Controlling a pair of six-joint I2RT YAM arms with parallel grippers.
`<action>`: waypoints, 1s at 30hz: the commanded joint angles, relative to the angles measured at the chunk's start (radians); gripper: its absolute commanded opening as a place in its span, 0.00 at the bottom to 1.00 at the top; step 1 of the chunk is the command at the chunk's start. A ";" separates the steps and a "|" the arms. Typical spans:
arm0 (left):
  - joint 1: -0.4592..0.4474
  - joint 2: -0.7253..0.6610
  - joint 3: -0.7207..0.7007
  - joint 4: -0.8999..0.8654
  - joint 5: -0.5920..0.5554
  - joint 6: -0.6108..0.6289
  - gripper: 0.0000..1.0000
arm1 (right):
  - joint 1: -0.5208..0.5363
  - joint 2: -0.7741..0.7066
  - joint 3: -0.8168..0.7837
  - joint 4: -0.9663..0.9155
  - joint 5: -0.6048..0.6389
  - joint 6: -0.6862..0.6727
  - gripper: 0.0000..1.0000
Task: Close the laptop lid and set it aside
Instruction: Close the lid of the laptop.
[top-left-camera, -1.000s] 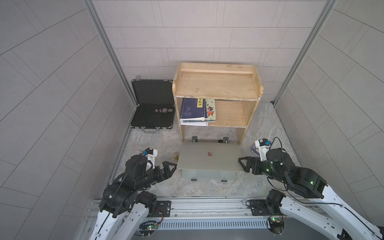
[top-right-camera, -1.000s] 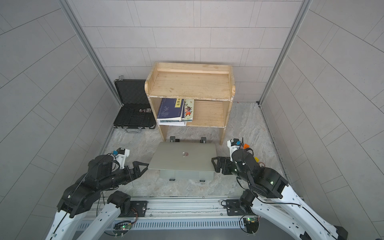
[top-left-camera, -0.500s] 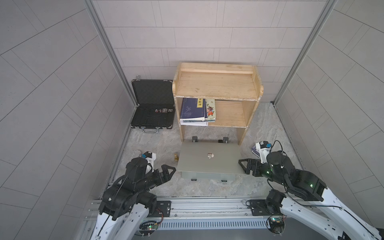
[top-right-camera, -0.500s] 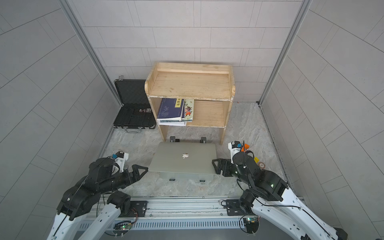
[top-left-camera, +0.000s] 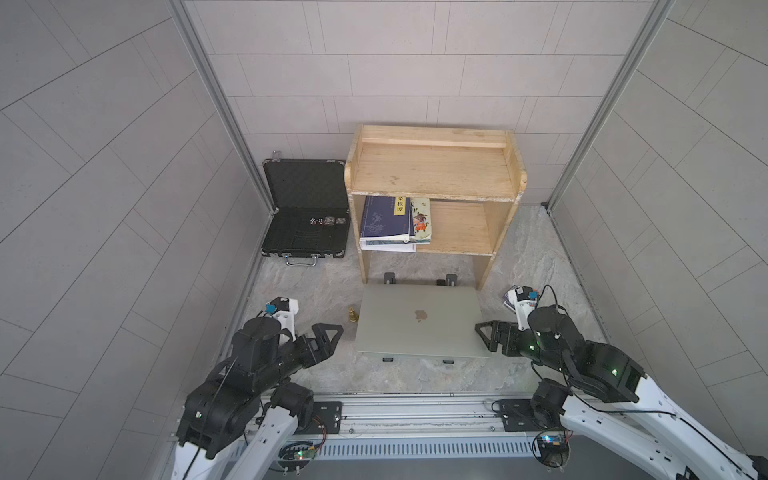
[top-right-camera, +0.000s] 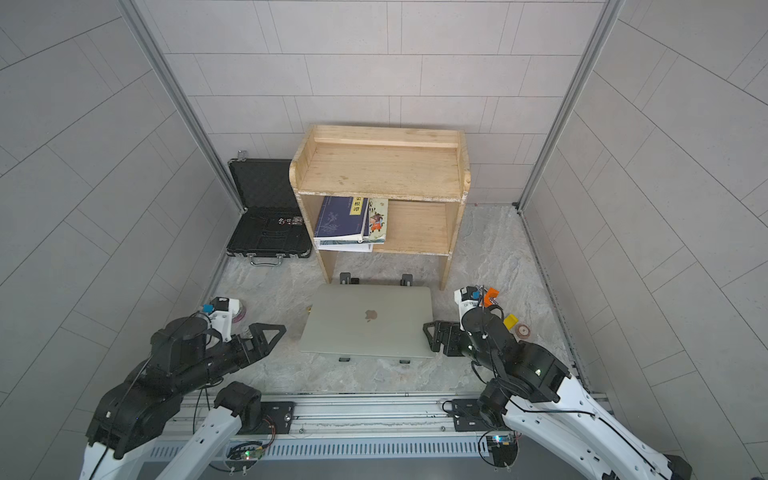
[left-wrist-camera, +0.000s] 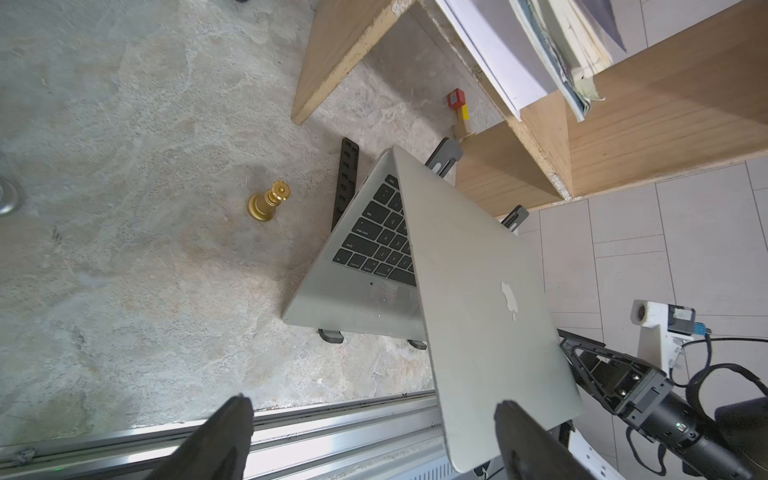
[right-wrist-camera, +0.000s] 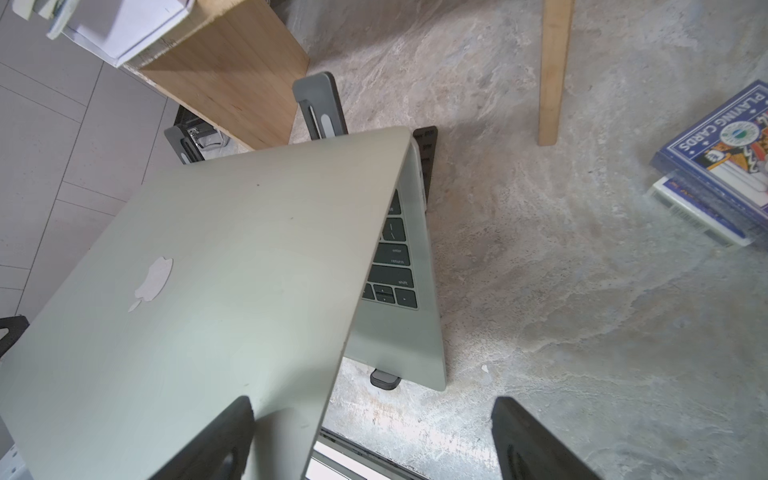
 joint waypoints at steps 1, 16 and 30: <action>-0.004 0.035 -0.023 0.020 0.044 -0.003 0.92 | 0.007 0.001 -0.031 -0.043 -0.016 0.000 0.93; -0.004 0.023 -0.182 0.101 0.163 -0.015 0.90 | 0.009 0.006 -0.117 0.002 -0.020 0.009 0.93; -0.009 -0.003 -0.281 0.213 0.162 -0.125 0.85 | 0.009 0.018 -0.162 0.044 -0.010 0.014 0.94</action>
